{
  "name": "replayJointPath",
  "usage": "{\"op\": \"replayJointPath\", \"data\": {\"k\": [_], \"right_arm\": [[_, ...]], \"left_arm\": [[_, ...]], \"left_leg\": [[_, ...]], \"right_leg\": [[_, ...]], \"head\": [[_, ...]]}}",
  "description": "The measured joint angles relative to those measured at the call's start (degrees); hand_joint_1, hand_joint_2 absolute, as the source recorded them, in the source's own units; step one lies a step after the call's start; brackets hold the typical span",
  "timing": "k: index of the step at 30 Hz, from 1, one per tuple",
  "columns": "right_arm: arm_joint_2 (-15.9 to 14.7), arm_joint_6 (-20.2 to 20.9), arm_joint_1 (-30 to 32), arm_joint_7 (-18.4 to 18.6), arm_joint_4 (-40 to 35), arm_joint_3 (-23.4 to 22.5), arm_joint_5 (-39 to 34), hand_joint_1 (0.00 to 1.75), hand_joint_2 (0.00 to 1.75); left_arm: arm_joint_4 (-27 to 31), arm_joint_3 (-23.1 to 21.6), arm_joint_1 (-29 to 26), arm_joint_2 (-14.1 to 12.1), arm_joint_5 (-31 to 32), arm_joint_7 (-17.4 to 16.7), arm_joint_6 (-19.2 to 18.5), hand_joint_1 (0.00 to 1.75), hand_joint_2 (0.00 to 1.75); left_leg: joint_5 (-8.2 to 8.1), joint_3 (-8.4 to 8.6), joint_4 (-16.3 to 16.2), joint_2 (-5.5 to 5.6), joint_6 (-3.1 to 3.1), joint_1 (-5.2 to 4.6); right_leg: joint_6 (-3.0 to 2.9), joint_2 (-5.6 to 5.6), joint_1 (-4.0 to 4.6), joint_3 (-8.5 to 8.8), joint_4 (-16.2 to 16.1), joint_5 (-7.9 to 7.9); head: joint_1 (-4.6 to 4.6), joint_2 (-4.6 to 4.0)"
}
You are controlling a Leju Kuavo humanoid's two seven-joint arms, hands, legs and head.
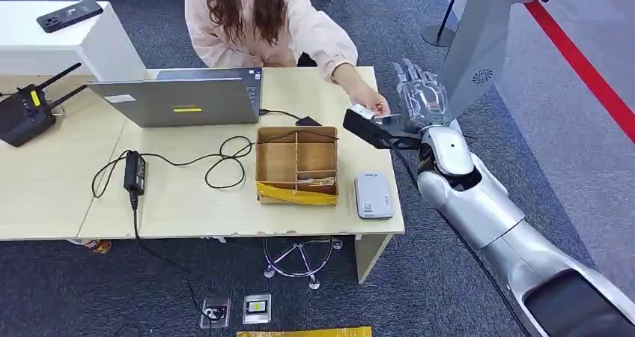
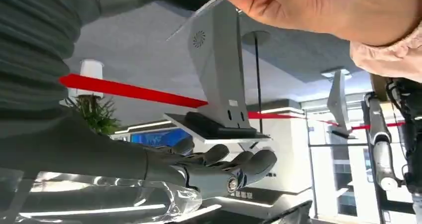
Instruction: Pass the card to the sensor for recognition and then transmit it.
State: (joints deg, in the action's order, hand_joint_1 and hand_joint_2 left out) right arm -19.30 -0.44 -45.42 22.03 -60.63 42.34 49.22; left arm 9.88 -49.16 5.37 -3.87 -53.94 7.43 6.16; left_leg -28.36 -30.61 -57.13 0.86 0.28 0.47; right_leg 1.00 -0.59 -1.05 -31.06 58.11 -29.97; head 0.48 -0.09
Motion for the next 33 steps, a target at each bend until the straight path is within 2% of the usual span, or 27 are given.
{"op": "replayJointPath", "data": {"k": [12,33], "right_arm": [[0.24,1.73,1.47,-0.35,0.37,-2.69,-2.82,1.75,1.75],[0.31,2.30,3.45,-1.68,0.59,-2.69,-5.22,1.75,1.75]], "left_arm": [[0.00,-0.02,-0.04,0.02,-0.13,0.00,0.15,0.00,0.00],[-0.02,-0.02,-0.05,-0.02,-1.38,-0.81,0.31,0.00,0.00]], "left_leg": [[0.00,-0.01,-0.01,0.00,0.00,0.00],[0.00,0.00,-0.01,-0.01,0.00,0.00]], "right_leg": [[0.00,-0.01,0.00,-0.01,0.00,0.00],[0.00,0.01,0.00,-0.02,0.00,0.00]], "head": [[0.00,0.00],[0.00,0.00]]}}
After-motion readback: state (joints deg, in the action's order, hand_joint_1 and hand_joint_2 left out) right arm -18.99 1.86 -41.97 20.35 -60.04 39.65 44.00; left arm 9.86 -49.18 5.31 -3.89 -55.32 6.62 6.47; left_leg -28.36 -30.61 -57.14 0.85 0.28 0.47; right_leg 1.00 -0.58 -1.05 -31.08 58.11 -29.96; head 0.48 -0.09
